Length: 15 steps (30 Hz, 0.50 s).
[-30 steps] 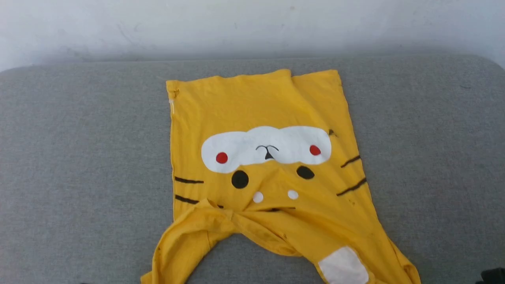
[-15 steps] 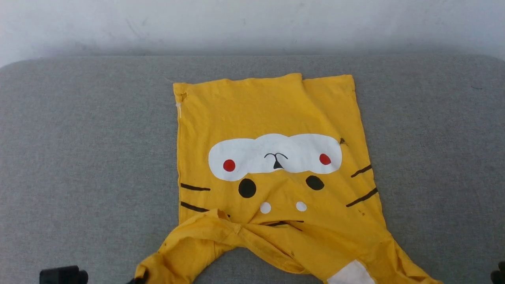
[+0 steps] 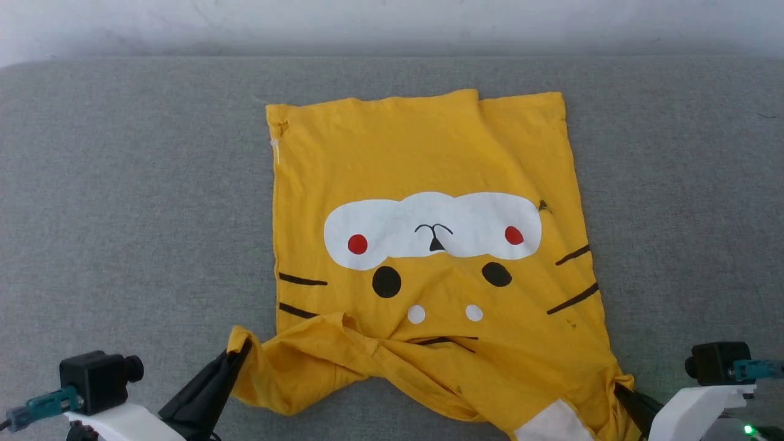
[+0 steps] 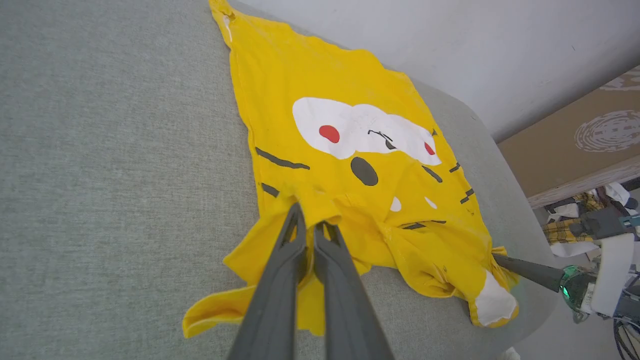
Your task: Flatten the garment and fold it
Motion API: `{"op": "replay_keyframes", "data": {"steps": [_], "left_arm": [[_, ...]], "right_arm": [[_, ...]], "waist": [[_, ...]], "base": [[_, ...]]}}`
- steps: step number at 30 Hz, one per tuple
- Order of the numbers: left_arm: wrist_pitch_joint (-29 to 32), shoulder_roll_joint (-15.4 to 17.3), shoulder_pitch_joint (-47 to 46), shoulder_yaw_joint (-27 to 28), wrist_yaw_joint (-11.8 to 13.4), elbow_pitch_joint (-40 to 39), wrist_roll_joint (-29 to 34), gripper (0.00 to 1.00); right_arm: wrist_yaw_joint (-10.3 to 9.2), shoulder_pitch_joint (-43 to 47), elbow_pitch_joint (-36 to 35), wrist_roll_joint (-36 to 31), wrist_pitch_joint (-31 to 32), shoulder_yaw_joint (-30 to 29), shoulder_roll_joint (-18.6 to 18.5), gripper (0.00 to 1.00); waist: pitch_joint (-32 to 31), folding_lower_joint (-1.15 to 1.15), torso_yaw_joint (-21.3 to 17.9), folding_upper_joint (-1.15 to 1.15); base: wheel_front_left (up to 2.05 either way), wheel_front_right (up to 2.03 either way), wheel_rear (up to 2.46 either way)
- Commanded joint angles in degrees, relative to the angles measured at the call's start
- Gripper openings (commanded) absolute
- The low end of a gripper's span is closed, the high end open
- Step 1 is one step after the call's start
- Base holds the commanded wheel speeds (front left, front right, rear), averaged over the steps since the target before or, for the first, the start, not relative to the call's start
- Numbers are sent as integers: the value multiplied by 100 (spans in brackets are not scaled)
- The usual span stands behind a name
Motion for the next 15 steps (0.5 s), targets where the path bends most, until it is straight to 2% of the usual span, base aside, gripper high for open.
{"op": "replay_keyframes", "data": {"steps": [1,2,3,4,5,7,10,15], "left_arm": [[-49,-36,-88,-6,-59,35,52,0],[-77,-58,-115,-6,-68,59,68,0],[-97,-80,-139,-11,-81,83,76,0],[-108,-93,-160,-19,-91,111,88,0],[-116,-104,-177,-30,-99,140,103,0],[-129,-134,-201,-61,-117,196,122,0],[-136,-166,-205,-110,-137,272,140,0],[-213,-211,-185,-115,-147,287,153,0]], "right_arm": [[-4,-73,182,-30,-23,64,8,20],[-4,-118,323,-39,-101,72,14,27],[-4,-150,455,-66,-163,72,11,43],[-4,-181,559,-95,-219,74,1,83],[-4,-208,634,-125,-289,62,-8,100],[-4,-247,690,-143,-396,-17,-15,100],[-4,-267,393,-80,-435,-156,-59,100],[-4,-481,-940,-105,-350,-604,-246,100]], "waist": [[28,-1,28,0],[37,-1,37,0],[43,-1,47,0],[46,-1,54,0],[46,-1,58,0],[27,-1,66,0],[-13,-1,82,0],[36,-1,122,0]], "base": [[0,0,0],[0,0,0],[0,0,0],[0,0,0],[0,0,0],[0,0,0],[0,0,0],[0,0,0]]}}
